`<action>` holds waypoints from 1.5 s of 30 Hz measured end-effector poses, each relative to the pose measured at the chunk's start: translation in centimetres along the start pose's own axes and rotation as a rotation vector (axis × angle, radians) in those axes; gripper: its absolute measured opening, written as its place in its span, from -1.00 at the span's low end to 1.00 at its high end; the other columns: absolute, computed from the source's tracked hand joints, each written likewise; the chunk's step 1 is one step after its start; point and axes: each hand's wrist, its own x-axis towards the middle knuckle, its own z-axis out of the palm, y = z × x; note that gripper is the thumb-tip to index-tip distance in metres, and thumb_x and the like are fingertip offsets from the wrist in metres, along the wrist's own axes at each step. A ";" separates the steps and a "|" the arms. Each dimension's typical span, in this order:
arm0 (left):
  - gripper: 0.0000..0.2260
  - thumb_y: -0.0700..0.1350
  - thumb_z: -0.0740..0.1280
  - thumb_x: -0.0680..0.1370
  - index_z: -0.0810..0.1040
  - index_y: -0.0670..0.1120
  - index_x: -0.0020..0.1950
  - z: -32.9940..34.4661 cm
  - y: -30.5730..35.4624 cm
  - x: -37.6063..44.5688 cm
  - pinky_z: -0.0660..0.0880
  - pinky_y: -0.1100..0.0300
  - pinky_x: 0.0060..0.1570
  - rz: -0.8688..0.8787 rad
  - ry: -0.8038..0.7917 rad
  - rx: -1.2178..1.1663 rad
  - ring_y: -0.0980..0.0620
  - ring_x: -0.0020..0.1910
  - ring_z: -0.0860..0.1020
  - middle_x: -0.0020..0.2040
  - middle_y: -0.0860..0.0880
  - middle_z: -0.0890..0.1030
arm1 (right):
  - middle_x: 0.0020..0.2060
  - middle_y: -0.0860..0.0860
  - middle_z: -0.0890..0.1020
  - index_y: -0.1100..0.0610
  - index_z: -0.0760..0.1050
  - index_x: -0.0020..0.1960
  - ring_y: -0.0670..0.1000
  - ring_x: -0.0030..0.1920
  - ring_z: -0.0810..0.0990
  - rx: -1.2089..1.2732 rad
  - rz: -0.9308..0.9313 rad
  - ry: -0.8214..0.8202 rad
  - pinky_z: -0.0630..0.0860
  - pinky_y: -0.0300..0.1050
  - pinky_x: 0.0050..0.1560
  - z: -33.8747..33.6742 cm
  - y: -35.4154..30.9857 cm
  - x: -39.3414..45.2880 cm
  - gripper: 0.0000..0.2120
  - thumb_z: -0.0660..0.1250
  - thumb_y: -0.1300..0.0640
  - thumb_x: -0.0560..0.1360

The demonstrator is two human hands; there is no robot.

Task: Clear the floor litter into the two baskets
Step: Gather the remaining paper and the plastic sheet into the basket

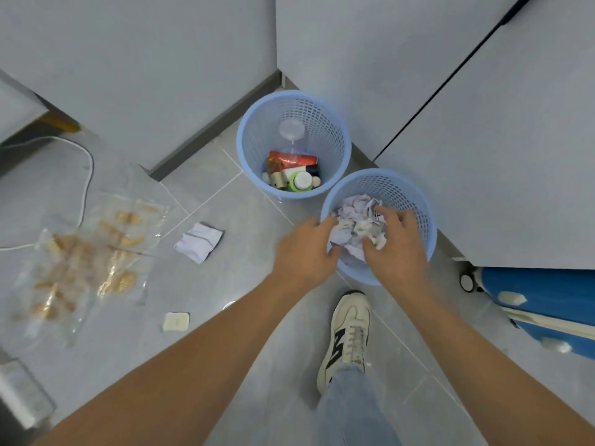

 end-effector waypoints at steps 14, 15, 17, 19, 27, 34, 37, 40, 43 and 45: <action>-0.68 0.02 0.30 0.58 0.46 0.11 0.34 -4.7 -22.3 -19.5 0.52 0.11 -0.11 -0.517 0.198 -0.005 0.05 0.13 0.52 0.09 0.10 0.53 | 0.17 0.06 0.48 0.08 0.48 0.30 0.15 0.13 0.52 0.041 -0.332 -0.337 0.56 0.07 0.04 14.7 -17.9 -8.3 -0.60 0.38 0.20 0.47; -0.66 0.03 0.30 0.57 0.45 0.11 0.35 -4.0 -23.8 -20.3 0.50 0.11 -0.12 -0.547 0.194 -0.009 0.04 0.17 0.51 0.11 0.09 0.52 | 0.19 0.07 0.48 0.08 0.49 0.32 0.16 0.15 0.50 0.004 -0.347 -0.367 0.55 0.06 0.04 16.3 -18.7 -8.6 -0.59 0.38 0.19 0.48; -0.62 0.03 0.32 0.56 0.44 0.12 0.38 -2.2 -26.6 -21.5 0.48 0.12 -0.13 -0.597 0.173 -0.022 0.02 0.20 0.48 0.15 0.09 0.49 | 0.23 0.08 0.45 0.07 0.48 0.36 0.17 0.17 0.47 -0.051 -0.368 -0.419 0.54 0.04 0.01 19.8 -19.7 -9.0 -0.58 0.37 0.17 0.50; -0.58 0.07 0.34 0.54 0.42 0.14 0.40 0.0 -29.0 -22.3 0.51 0.10 -0.12 -0.630 0.143 -0.037 0.00 0.20 0.46 0.18 0.09 0.45 | 0.27 0.07 0.43 0.03 0.47 0.38 0.19 0.21 0.44 -0.080 -0.389 -0.454 0.56 0.07 0.02 23.2 -20.1 -8.9 -0.56 0.37 0.16 0.51; -0.20 0.39 0.43 0.33 0.22 0.30 0.51 9.9 -35.0 -22.1 0.58 -0.05 0.04 -0.669 0.133 -0.065 -0.14 0.46 0.25 0.52 0.02 0.15 | 0.54 0.16 0.17 -0.14 0.26 0.54 0.34 0.47 0.21 -0.198 -0.482 -0.458 0.46 0.24 0.33 35.4 -19.4 -6.1 -0.37 0.42 0.02 0.53; -0.47 0.26 0.35 0.50 0.40 0.22 0.46 14.7 -36.8 -20.9 0.49 -0.06 0.07 -0.520 0.221 0.220 -0.21 0.42 0.35 0.52 -0.08 0.32 | 0.52 0.17 0.23 -0.15 0.32 0.49 0.37 0.45 0.25 -0.349 -0.551 -0.370 0.47 0.28 0.27 39.6 -17.8 -5.5 -0.46 0.39 -0.03 0.55; -0.73 0.08 0.33 0.58 0.57 0.10 0.27 15.2 -37.8 -20.7 0.51 -0.09 0.10 -0.436 0.300 0.166 -0.20 0.21 0.48 0.29 -0.11 0.46 | 0.36 0.19 0.40 -0.04 0.48 0.29 0.30 0.25 0.40 -0.408 -0.619 -0.291 0.53 0.17 0.03 39.8 -16.6 -5.9 -0.70 0.35 0.04 0.57; -0.73 -0.20 0.38 0.50 0.57 0.02 0.17 14.9 -37.8 -20.6 0.59 -0.06 -0.01 -0.435 0.261 0.105 -0.15 0.14 0.45 0.17 -0.09 0.43 | 0.22 0.19 0.46 0.01 0.52 0.17 0.30 0.11 0.44 -0.420 -0.628 -0.297 0.53 0.16 -0.07 39.3 -15.8 -6.5 -0.77 0.33 0.17 0.53; -0.66 -0.33 0.30 0.45 0.50 -0.02 0.16 14.2 -37.7 -20.3 0.49 0.04 -0.33 -0.461 0.172 0.027 -0.07 0.15 0.41 0.14 -0.03 0.37 | 0.17 0.18 0.46 0.04 0.52 0.19 0.28 0.08 0.43 -0.378 -0.588 -0.359 0.57 0.14 -0.20 38.5 -15.4 -6.8 -0.72 0.36 0.18 0.49; -0.70 -0.34 0.32 0.47 0.47 -0.02 0.11 13.6 -37.7 -19.8 0.43 0.06 -0.37 -0.447 0.189 0.023 -0.05 0.10 0.43 0.09 0.00 0.37 | 0.16 0.16 0.46 0.03 0.51 0.21 0.25 0.09 0.42 -0.369 -0.564 -0.365 0.53 0.06 -0.27 37.7 -15.2 -6.9 -0.71 0.36 0.15 0.50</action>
